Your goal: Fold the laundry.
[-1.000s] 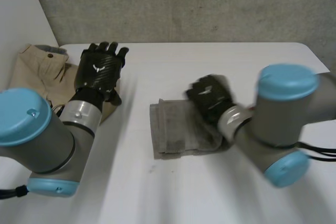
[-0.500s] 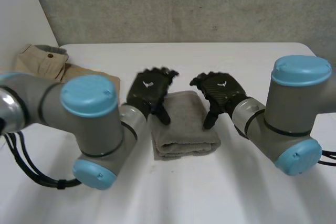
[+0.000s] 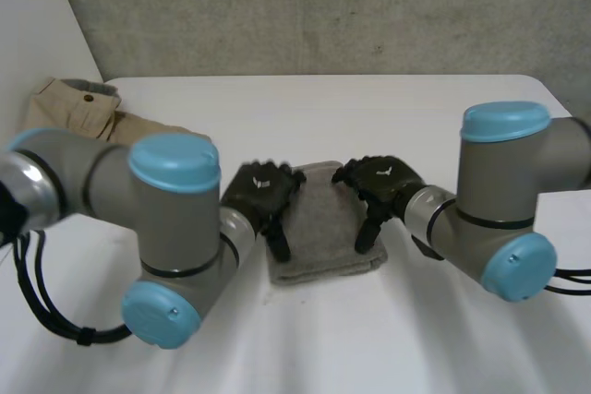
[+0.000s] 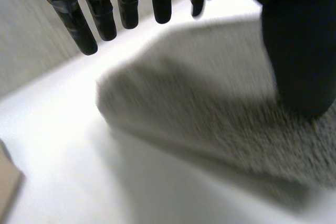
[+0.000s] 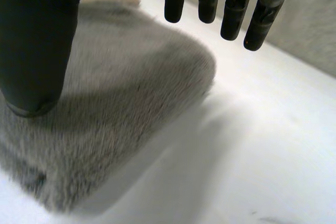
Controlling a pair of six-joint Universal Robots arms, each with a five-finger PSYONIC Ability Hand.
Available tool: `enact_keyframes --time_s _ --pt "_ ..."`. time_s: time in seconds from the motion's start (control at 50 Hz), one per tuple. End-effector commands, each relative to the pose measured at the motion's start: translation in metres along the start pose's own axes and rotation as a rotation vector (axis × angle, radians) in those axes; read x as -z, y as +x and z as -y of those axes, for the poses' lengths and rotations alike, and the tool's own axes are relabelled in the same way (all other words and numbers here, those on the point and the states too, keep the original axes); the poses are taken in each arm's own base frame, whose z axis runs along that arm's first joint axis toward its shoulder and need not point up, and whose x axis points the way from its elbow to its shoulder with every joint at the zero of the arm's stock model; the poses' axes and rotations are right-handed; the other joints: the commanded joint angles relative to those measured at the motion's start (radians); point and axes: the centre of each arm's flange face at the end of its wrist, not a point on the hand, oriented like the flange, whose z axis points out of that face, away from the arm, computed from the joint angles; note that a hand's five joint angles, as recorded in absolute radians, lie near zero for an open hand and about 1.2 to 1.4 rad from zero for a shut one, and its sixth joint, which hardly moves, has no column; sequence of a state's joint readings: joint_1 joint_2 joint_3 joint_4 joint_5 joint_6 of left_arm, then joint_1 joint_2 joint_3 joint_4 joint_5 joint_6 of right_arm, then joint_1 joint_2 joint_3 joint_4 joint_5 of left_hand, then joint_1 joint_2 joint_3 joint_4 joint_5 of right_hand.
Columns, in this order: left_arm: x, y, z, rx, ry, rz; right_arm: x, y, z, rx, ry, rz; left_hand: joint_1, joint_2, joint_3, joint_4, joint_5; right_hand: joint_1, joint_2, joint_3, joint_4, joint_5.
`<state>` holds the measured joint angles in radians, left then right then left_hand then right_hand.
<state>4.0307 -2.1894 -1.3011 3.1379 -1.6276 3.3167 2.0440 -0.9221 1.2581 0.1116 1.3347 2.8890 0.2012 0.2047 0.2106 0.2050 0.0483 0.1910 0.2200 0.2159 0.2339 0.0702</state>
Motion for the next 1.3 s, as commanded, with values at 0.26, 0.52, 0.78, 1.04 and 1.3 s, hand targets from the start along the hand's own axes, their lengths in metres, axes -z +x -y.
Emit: enact_keyframes --time_s 0.26,0.52,0.78,1.04,1.3 --pt "0.042 -0.010 0.101 0.060 0.312 -0.241 0.053 0.041 -0.039 -0.343 -0.048 -0.176 0.033 0.029 0.023 0.029 0.011 -0.016 -0.046 -0.041 -0.059 -0.070" --pt "0.044 -0.009 0.114 0.118 0.327 -0.331 0.038 0.036 -0.064 -0.534 -0.067 -0.076 0.015 0.012 0.006 0.011 -0.006 -0.016 -0.046 -0.041 -0.059 -0.070" --pt "0.045 -0.009 0.113 0.121 0.325 -0.333 0.014 0.013 -0.061 -0.524 -0.052 -0.004 0.006 0.003 -0.003 0.003 -0.015 0.058 0.029 0.033 0.016 0.005" --pt "0.045 -0.009 0.111 0.124 0.320 -0.334 -0.004 -0.001 -0.060 -0.526 -0.041 0.032 0.001 -0.003 -0.009 -0.003 -0.021 0.243 0.214 0.218 0.200 0.189" --pt "0.043 -0.008 0.108 0.124 0.312 -0.336 -0.013 0.005 -0.048 -0.580 0.012 -0.007 0.001 -0.003 -0.009 -0.003 -0.021 0.607 0.578 0.582 0.564 0.553"
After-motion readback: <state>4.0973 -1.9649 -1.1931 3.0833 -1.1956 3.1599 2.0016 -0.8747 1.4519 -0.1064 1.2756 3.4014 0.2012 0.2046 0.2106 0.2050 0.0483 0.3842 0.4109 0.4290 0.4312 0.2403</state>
